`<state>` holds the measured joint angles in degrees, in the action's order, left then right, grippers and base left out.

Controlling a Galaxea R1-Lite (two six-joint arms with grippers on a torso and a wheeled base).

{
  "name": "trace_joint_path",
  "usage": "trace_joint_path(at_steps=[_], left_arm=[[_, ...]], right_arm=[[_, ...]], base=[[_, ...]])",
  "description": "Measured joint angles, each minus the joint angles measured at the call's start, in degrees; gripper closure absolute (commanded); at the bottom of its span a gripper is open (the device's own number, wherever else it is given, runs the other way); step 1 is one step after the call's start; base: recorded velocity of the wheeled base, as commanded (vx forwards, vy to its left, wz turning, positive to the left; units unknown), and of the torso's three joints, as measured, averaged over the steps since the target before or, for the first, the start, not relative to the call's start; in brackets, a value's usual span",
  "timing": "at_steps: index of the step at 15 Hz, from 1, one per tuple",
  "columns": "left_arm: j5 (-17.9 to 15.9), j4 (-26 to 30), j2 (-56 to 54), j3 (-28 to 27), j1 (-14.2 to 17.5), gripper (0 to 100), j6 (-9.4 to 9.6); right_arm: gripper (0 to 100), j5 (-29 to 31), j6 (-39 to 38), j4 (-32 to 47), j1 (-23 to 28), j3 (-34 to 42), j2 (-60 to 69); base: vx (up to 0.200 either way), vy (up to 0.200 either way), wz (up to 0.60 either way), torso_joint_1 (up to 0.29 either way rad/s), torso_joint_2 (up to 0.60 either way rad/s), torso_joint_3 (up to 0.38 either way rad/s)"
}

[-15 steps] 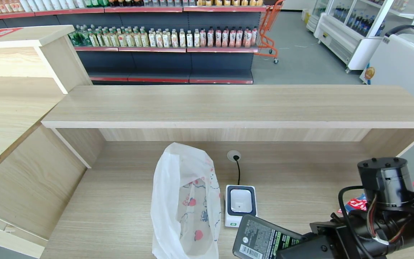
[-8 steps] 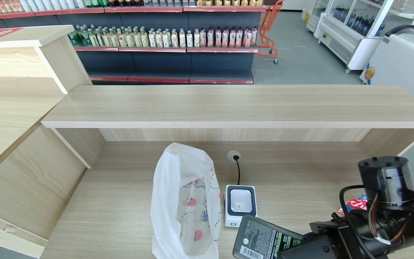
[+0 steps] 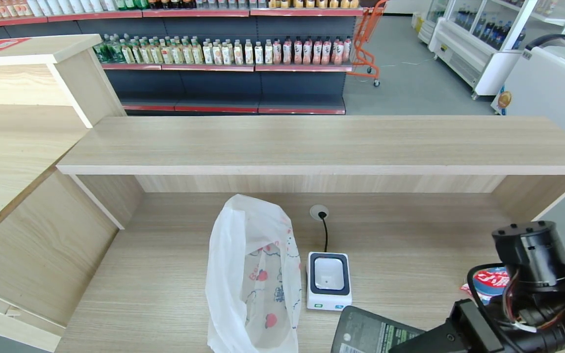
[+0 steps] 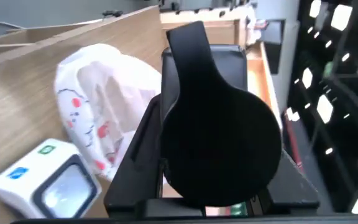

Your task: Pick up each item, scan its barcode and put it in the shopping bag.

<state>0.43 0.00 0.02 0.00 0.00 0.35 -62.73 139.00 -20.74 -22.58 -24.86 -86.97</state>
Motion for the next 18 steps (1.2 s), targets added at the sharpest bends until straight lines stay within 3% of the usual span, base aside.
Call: trace_joint_path(at_steps=[3,6,12,15,18], left_arm=[[0.0,0.0,0.0,0.0,0.0,0,0.0],[0.01,0.0,0.0,0.0,0.0,0,-0.02],[0.01,0.0,0.0,0.0,0.0,0,0.0],[0.01,0.0,0.0,0.0,0.0,0,-0.02],[0.0,0.0,0.0,0.0,0.0,0,0.0]], right_arm=[[100,1.48,-17.8,6.4,10.7,0.66,5.27],[100,1.58,-43.18,10.51,15.47,1.22,9.3],[100,6.33,-108.18,9.83,18.22,-6.31,8.94],[100,10.92,-128.31,4.84,18.75,-7.8,2.68],[100,17.01,-135.72,-1.13,15.95,-8.87,-5.29]], base=[[0.0,0.0,0.0,0.0,0.0,0.0],[0.0,0.0,0.0,0.0,0.0,0.0],[0.0,0.0,0.0,0.0,0.0,0.0],[0.0,0.0,0.0,0.0,0.0,0.0],[0.0,0.0,0.0,0.0,0.0,0.0]])
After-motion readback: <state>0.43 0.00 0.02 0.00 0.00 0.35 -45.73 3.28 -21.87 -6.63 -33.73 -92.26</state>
